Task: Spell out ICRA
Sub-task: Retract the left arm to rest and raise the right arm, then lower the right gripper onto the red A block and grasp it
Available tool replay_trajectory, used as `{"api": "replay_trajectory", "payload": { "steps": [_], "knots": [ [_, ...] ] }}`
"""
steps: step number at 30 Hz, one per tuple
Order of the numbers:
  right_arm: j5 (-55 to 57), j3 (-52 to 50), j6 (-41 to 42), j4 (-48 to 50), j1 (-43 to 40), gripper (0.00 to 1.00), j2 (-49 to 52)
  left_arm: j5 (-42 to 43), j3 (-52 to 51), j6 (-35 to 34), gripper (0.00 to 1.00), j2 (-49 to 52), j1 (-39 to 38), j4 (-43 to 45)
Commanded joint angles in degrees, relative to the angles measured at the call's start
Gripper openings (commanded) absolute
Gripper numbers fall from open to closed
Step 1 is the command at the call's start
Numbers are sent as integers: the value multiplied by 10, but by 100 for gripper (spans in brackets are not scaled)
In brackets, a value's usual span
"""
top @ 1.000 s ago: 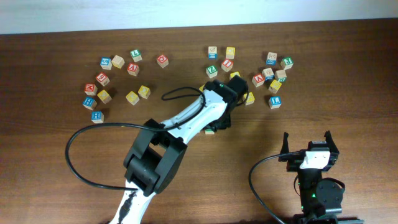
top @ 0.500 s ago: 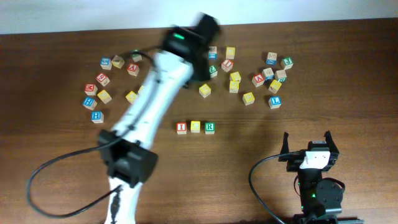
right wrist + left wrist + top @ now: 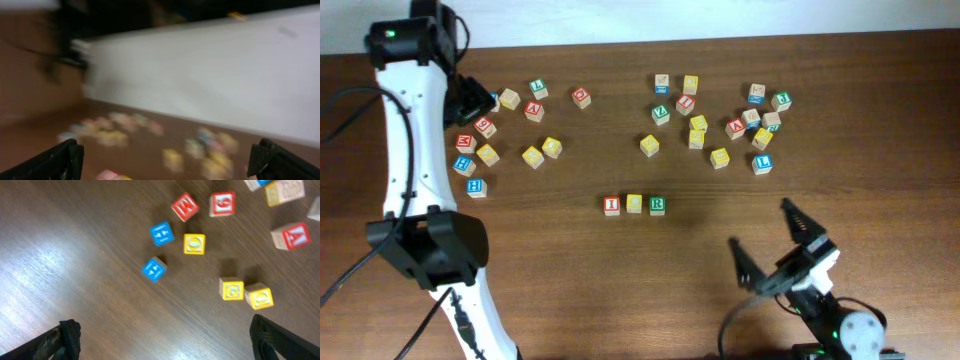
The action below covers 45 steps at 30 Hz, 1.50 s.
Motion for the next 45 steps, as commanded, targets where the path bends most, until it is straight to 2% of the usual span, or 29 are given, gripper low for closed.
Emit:
{"api": "replay_trajectory", "payload": {
  "steps": [1, 4, 6, 9, 12, 15, 18, 23, 27, 29, 35, 38, 41, 42, 44, 45],
  "knots": [
    [-108, -3, 109, 119, -3, 98, -4, -13, 2, 5, 99, -13, 19, -1],
    [-27, 5, 167, 254, -3, 98, -4, -44, 2, 6, 99, -13, 25, -1],
    [9, 38, 168, 260, -3, 98, -4, -93, 2, 7, 99, -13, 27, 11],
    [51, 118, 137, 244, -3, 98, 5, -95, 2, 7, 99, -13, 45, 19],
    [50, 293, -32, 21, -3, 98, 86, -87, 2, 7, 99, -13, 80, 27],
    [50, 444, -152, -182, -3, 98, 209, -87, 2, 7, 99, -13, 90, 27],
    [51, 611, -209, -351, -3, 98, 374, -87, 2, 7, 99, -13, 90, 27],
    [56, 881, -232, -586, -3, 98, 655, -87, 2, 7, 99, -13, 90, 27],
    [161, 1072, -244, -775, -3, 98, 871, -87, 2, 7, 99, -13, 90, 27],
    [146, 1088, -243, -794, -3, 98, 950, -87, 2, 7, 99, -13, 90, 27],
    [67, 1088, -242, -808, -3, 98, 1050, -87, 2, 7, 99, -13, 90, 27],
    [90, 1088, -242, -782, -3, 98, 1087, -87, 2, 7, 99, -13, 90, 27],
    [204, 1088, -211, -755, -3, 99, 1137, -87, 2, 7, 99, -13, 90, 27],
    [205, 1088, -212, -751, -3, 98, 1154, -87, 2, 7, 99, -13, 90, 27],
    [207, 1088, -211, -746, 7, 86, 1185, -87, 2, 7, 99, -13, 90, 27],
    [214, 1088, -212, -742, 13, 86, 1196, -87, 2, 7, 99, -13, 90, 27]
  ]
}}
